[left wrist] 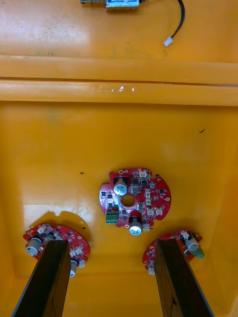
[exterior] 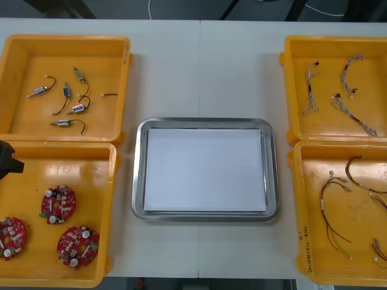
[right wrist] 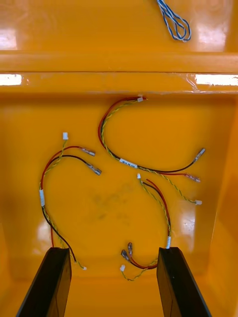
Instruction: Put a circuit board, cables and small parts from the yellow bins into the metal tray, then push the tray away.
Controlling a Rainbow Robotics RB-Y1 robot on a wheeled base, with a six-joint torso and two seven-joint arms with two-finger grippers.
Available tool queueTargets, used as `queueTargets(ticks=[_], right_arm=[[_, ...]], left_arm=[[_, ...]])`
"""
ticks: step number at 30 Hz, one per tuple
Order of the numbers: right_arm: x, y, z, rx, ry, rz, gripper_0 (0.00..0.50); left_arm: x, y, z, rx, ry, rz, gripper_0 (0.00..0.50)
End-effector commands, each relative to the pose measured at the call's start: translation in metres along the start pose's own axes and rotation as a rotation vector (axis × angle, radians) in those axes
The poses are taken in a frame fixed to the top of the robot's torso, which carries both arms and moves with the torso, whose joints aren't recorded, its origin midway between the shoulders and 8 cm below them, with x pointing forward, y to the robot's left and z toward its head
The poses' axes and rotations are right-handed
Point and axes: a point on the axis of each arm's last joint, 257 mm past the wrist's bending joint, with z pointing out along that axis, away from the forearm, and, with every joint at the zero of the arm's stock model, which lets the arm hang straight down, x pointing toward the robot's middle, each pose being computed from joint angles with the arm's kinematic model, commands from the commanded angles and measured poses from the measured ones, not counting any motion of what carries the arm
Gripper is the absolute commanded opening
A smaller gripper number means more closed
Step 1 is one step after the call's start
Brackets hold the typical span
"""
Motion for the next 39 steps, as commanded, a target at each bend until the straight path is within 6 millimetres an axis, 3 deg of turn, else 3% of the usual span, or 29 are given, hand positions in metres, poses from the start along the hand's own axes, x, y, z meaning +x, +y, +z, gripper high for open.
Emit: queueTargets(ticks=[1, 17, 27, 35, 39], right_arm=[[-0.014, 0.003, -0.012, -0.001, -0.058, -0.009, 0.500], [0.005, -0.022, -0.020, 0.016, -0.035, 0.021, 0.500], [0.016, -0.035, -0.026, 0.024, -0.021, 0.021, 0.500], [0.022, -0.045, -0.022, 0.019, -0.055, 0.015, 0.500], [0.031, -0.045, -0.015, 0.011, -0.051, 0.007, 0.500]], left_arm=[[-0.003, 0.003, -0.009, -0.019, 0.005, 0.105, 0.500], [0.004, 0.011, -0.008, -0.029, 0.009, 0.345, 0.500], [-0.002, 0.002, -0.008, -0.003, -0.026, 0.560, 0.500], [-0.007, 0.002, -0.008, 0.000, -0.068, 0.714, 0.500], [0.004, -0.004, 0.001, 0.035, -0.069, 0.793, 0.500]])
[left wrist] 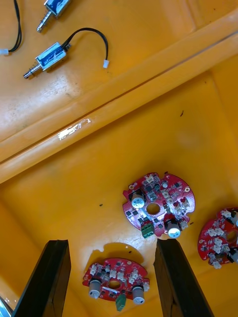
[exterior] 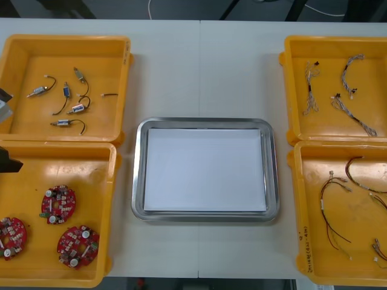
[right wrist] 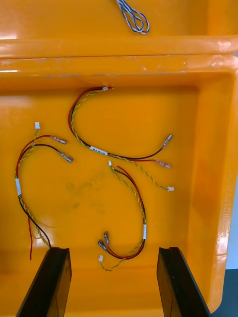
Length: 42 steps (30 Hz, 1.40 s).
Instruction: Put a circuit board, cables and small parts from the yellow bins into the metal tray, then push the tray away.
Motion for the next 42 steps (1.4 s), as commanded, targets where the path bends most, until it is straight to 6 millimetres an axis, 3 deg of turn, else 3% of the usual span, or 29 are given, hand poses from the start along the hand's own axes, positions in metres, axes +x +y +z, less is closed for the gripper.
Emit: queueTargets(ticks=[1, 10, 26, 33, 42], right_arm=[[0.011, -0.006, -0.002, 0.012, 0.004, -0.027, 0.500], [0.041, -0.011, 0.015, -0.018, 0.074, -0.021, 0.500], [0.061, -0.018, 0.058, -0.061, 0.107, -0.005, 0.500], [0.070, -0.023, 0.065, -0.049, 0.120, -0.028, 0.500], [0.086, -0.026, 0.084, -0.062, 0.146, -0.020, 0.500]], left_arm=[[0.020, -0.011, 0.006, 0.024, 0.040, 0.278, 0.500], [0.036, -0.019, 0.019, 0.047, 0.014, 0.454, 0.500], [0.052, -0.030, 0.034, 0.069, -0.021, 0.718, 0.500], [0.057, -0.036, 0.039, 0.078, -0.030, 0.769, 0.500], [0.072, -0.027, 0.044, 0.077, -0.007, 0.894, 0.500]])
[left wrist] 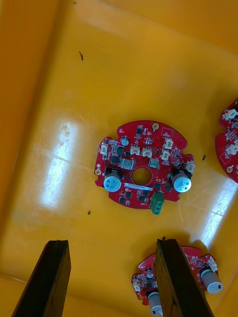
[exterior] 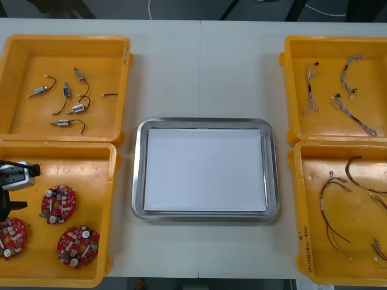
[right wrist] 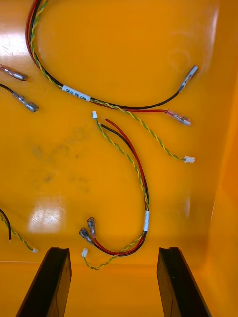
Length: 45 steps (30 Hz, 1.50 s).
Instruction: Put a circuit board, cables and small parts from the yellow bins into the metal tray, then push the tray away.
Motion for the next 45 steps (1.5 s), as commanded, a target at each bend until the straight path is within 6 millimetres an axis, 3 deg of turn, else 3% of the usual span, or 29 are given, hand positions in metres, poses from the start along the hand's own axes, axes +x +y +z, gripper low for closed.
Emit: queueTargets(ticks=[1, 5, 15, 33, 45], right_arm=[[0.020, -0.010, 0.015, 0.011, 0.040, -0.008, 0.500], [0.020, -0.019, 0.027, 0.015, 0.021, 0.001, 0.500], [0.024, -0.038, 0.036, 0.053, 0.016, -0.017, 0.500], [0.044, -0.047, 0.058, 0.068, 0.001, -0.003, 0.500], [0.051, -0.041, 0.073, 0.054, -0.026, 0.014, 0.500]], left_arm=[[0.015, -0.012, 0.002, 0.038, 0.029, 0.164, 0.500], [0.018, -0.017, 0.004, 0.050, 0.038, 0.202, 0.500], [0.024, -0.020, 0.012, 0.047, 0.044, 0.280, 0.500], [0.031, -0.026, 0.029, 0.062, 0.055, 0.321, 0.500], [0.022, -0.024, 0.037, 0.062, 0.040, 0.296, 0.500]])
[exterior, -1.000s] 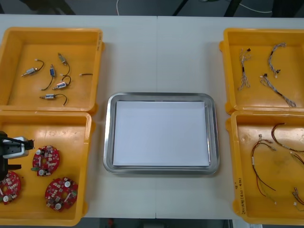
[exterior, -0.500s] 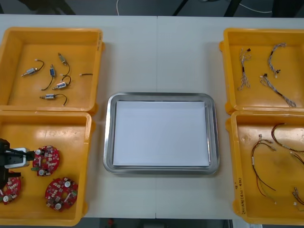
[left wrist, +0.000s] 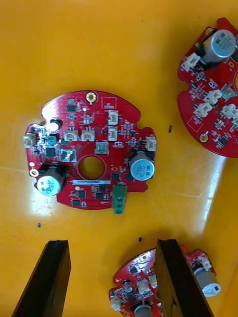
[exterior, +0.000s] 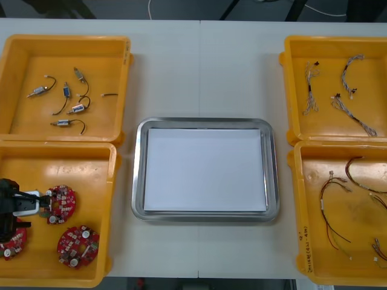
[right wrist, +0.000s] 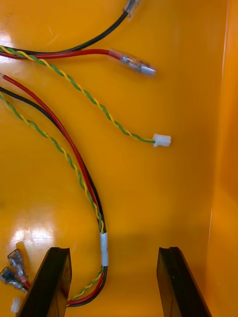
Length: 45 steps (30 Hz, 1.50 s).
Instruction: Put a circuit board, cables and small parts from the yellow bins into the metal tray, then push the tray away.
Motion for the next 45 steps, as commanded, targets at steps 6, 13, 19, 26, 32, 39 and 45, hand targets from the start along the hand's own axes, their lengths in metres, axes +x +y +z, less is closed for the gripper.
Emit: queueTargets(ticks=[6, 13, 19, 26, 32, 39, 45], right_arm=[[0.024, -0.004, 0.011, 0.016, 0.026, -0.039, 0.500], [0.027, -0.005, 0.018, 0.020, 0.014, -0.045, 0.500], [0.032, -0.008, 0.019, 0.029, 0.023, -0.042, 0.500], [0.035, -0.006, 0.020, 0.028, 0.028, -0.044, 0.500], [0.038, -0.003, 0.023, 0.024, 0.034, -0.050, 0.500], [0.038, 0.000, 0.025, 0.020, 0.029, -0.046, 0.500], [0.037, 0.001, 0.025, 0.018, 0.024, -0.047, 0.500]], left_arm=[[-0.005, 0.010, 0.009, -0.003, 0.005, 0.134, 0.500], [-0.001, 0.007, 0.012, 0.004, 0.013, 0.122, 0.500], [-0.002, 0.006, 0.016, 0.013, 0.016, 0.117, 0.500], [-0.008, 0.008, 0.022, 0.014, 0.009, 0.117, 0.500], [-0.007, 0.008, 0.023, 0.015, 0.014, 0.120, 0.500], [-0.008, 0.006, 0.028, 0.025, 0.016, 0.122, 0.500], [-0.009, 0.004, 0.031, 0.031, 0.020, 0.129, 0.500]])
